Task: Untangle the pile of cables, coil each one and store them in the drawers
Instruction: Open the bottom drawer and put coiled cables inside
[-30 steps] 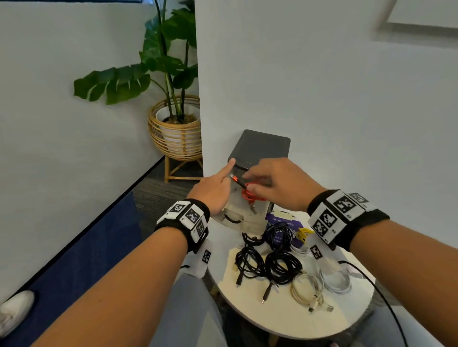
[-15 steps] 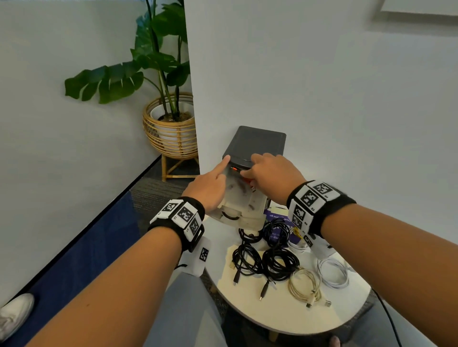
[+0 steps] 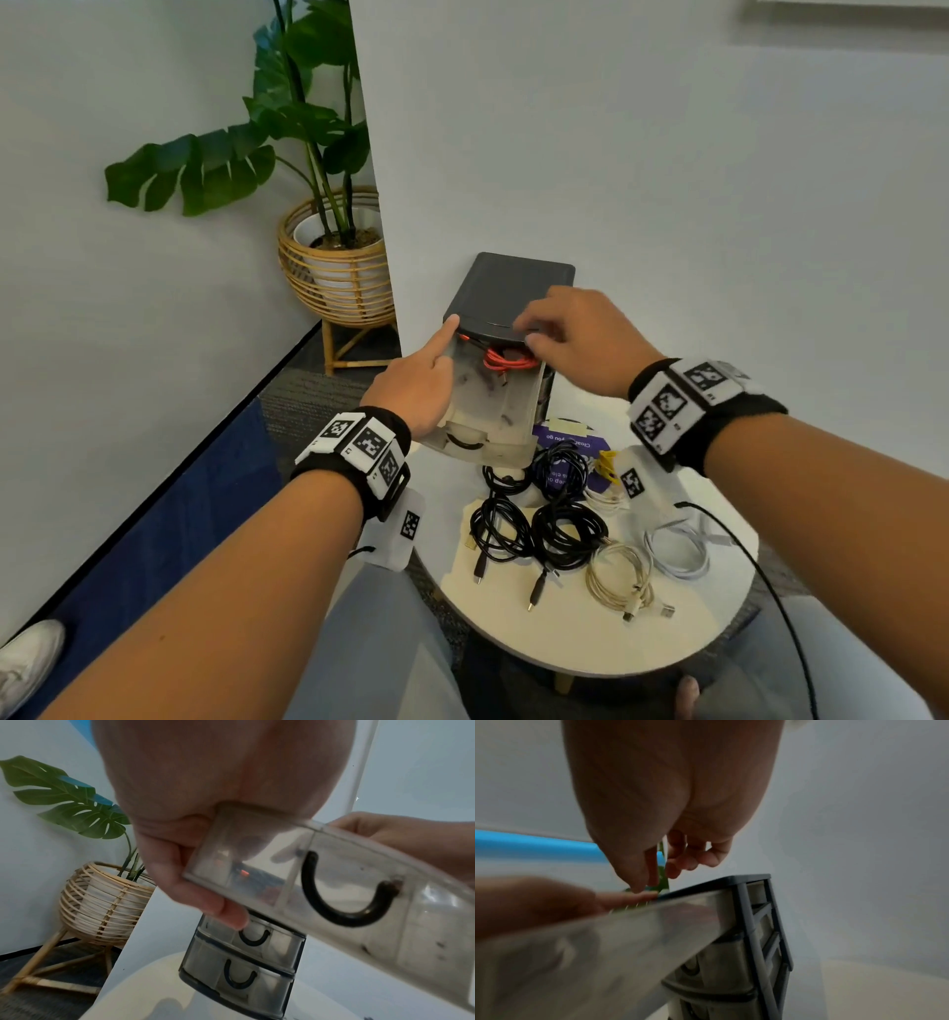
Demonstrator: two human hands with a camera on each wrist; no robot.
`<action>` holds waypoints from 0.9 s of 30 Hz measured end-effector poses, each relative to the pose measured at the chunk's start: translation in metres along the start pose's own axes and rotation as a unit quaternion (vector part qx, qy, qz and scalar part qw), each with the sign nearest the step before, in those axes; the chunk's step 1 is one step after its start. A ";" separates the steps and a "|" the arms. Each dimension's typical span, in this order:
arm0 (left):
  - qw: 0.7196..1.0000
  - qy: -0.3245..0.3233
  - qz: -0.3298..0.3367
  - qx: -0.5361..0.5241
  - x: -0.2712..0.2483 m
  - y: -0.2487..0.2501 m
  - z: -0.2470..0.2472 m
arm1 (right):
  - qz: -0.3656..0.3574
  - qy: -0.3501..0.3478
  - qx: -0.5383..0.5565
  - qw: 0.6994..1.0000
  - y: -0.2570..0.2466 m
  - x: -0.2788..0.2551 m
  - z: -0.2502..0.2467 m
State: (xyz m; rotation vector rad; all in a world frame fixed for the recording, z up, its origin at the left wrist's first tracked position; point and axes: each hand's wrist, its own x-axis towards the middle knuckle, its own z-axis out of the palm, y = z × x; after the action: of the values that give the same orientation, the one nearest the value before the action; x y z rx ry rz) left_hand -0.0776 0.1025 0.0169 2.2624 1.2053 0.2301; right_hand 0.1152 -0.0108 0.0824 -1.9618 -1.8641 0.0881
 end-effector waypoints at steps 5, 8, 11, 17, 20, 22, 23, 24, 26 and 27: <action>0.999 -0.002 0.025 0.034 0.001 -0.004 0.001 | 0.191 -0.090 -0.019 0.977 0.053 -0.029 -0.012; 1.000 0.010 0.013 0.027 0.004 -0.006 0.003 | 0.265 -0.238 -0.045 0.933 0.075 -0.048 0.009; 0.999 0.017 -0.014 -0.027 -0.004 0.003 0.000 | 0.270 -0.276 -0.082 0.919 0.084 -0.059 0.031; 0.996 0.028 -0.027 -0.081 -0.018 0.017 -0.004 | 0.298 -0.334 -0.157 0.880 0.086 -0.059 0.048; 0.995 0.028 -0.025 -0.088 -0.021 0.021 -0.005 | 0.327 -0.315 -0.112 0.884 0.099 -0.059 0.052; 0.996 0.025 -0.023 -0.088 -0.024 0.024 -0.006 | 0.358 -0.297 -0.044 0.884 0.101 -0.058 0.050; 0.996 0.024 -0.022 -0.085 -0.024 0.025 -0.006 | 0.373 -0.290 -0.009 0.881 0.100 -0.059 0.048; 0.996 0.024 -0.021 -0.083 -0.025 0.025 -0.006 | 0.383 -0.289 0.016 0.877 0.098 -0.059 0.044; 0.996 0.024 -0.021 -0.082 -0.025 0.025 -0.007 | 0.391 -0.275 0.051 0.877 0.099 -0.061 0.037; 0.996 0.023 -0.023 -0.084 -0.025 0.025 -0.007 | 0.393 -0.265 0.060 0.878 0.099 -0.062 0.032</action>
State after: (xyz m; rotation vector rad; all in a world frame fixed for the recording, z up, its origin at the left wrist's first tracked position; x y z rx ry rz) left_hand -0.0775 0.0739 0.0388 2.0928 1.2129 0.3547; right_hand 0.1919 -0.0623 0.0037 -2.6482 -1.1266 1.0426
